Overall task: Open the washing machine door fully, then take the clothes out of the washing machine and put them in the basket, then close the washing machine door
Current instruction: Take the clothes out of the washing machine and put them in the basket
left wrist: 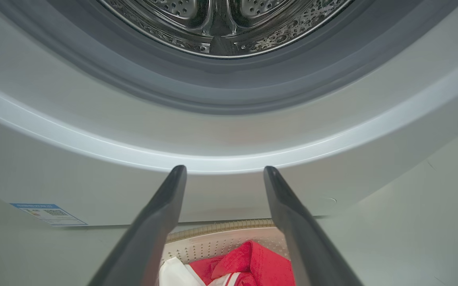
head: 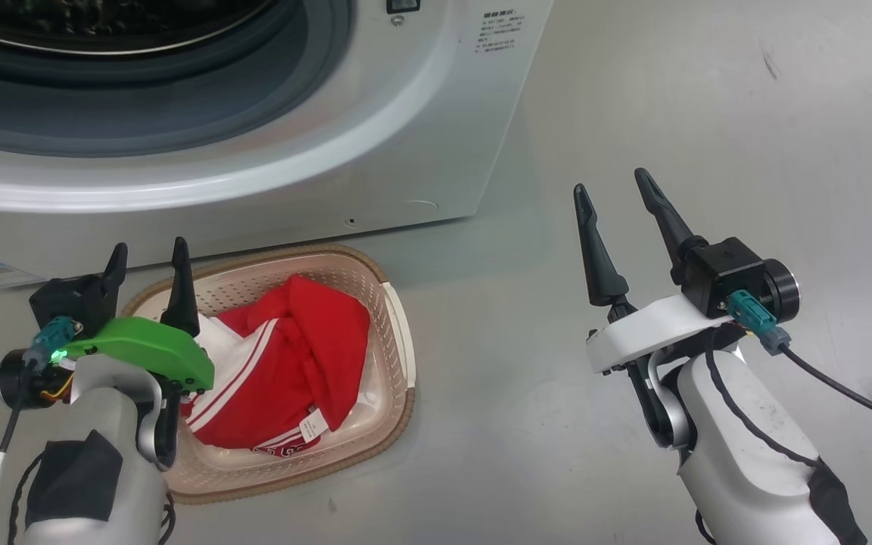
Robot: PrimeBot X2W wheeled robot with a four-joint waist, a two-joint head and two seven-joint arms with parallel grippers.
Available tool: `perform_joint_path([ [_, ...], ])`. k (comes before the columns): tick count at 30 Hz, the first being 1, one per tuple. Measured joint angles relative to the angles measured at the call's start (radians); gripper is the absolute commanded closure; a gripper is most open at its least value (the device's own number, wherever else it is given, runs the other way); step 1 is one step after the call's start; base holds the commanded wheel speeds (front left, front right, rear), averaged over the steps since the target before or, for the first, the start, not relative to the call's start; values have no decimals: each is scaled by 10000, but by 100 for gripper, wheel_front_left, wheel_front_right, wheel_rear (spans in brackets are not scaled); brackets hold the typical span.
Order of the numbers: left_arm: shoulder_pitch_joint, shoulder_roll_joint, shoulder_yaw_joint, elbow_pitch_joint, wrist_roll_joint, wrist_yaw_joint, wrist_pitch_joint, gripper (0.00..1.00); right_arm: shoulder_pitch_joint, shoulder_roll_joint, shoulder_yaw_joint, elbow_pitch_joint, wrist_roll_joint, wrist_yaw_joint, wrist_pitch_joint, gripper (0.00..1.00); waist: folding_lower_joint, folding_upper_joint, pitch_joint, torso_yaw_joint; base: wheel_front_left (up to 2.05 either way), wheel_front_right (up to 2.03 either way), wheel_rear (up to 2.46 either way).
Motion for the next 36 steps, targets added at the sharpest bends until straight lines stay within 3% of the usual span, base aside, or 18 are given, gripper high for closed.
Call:
perform_joint_path([
  [14, 833, 42, 29, -2817, 780, 19, -29, 0, 601, 27, -140, 380, 0, 186, 0, 0, -1, 0, -1390, 573, 0, 0, 0],
  [36, 3529, 67, -251, -4082, 1101, 424, -10, 0, 1738, 59, -368, 568, 0, 270, 0, 0, -1, 0, -2884, 650, 0, 0, 0],
])
